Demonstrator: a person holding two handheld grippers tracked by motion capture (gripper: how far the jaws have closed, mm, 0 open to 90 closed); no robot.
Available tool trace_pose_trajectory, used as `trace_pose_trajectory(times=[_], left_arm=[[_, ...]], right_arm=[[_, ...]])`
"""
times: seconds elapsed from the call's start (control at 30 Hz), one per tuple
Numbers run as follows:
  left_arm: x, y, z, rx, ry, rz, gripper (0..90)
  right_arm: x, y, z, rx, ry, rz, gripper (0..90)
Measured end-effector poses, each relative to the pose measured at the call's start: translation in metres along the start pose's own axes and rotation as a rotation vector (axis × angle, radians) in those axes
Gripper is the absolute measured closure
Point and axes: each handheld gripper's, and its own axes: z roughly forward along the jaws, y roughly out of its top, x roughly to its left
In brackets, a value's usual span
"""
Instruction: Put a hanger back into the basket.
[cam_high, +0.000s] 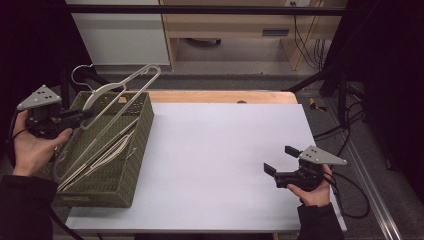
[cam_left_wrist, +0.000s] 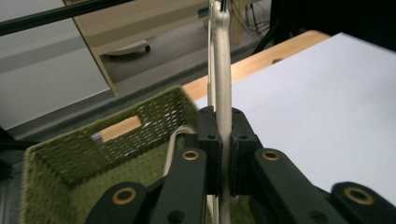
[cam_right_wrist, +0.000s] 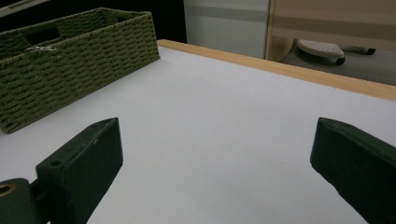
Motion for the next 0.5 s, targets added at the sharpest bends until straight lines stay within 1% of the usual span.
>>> trace_pose_trajectory(times=[0.07, 0.1, 0.13, 0.17, 0.2, 0.23, 0.27, 0.3, 0.4, 0.5], left_arm=[[0.007, -0.006, 0.001, 0.022, 0.016, 0.024, 86.0], [0.010, -0.009, 0.002, 0.023, 0.021, 0.016, 86.1], [0.014, -0.013, 0.002, 0.027, 0.020, 0.019, 86.0], [0.017, -0.017, 0.002, 0.036, 0.022, 0.024, 86.0], [0.019, -0.019, 0.002, 0.042, 0.024, 0.039, 86.0], [0.021, -0.023, 0.002, 0.044, 0.022, 0.041, 86.0], [0.024, -0.026, 0.001, 0.057, 0.027, 0.057, 86.0], [0.026, -0.029, 0.001, 0.063, 0.030, 0.059, 86.0], [0.032, -0.040, 0.001, 0.096, 0.052, 0.083, 86.0], [0.035, -0.046, 0.000, 0.109, 0.056, 0.092, 86.0]], right_arm=[[0.000, 0.000, 0.000, 0.001, 0.000, -0.006, 2.9], [0.000, -0.001, 0.000, 0.003, -0.001, -0.002, 2.9], [0.000, -0.001, 0.000, 0.004, 0.000, -0.003, 2.9], [0.000, -0.001, 0.000, 0.004, -0.003, -0.004, 2.9], [0.000, -0.001, 0.000, 0.004, -0.001, -0.007, 3.1], [0.000, -0.001, 0.000, 0.005, -0.001, -0.007, 3.2], [-0.001, -0.001, 0.000, 0.004, 0.003, -0.009, 3.3], [0.000, -0.001, 0.000, 0.004, 0.002, -0.005, 3.4], [0.000, -0.001, -0.001, 0.005, 0.004, -0.009, 3.7], [0.000, -0.001, 0.000, 0.003, 0.001, -0.005, 3.7]])
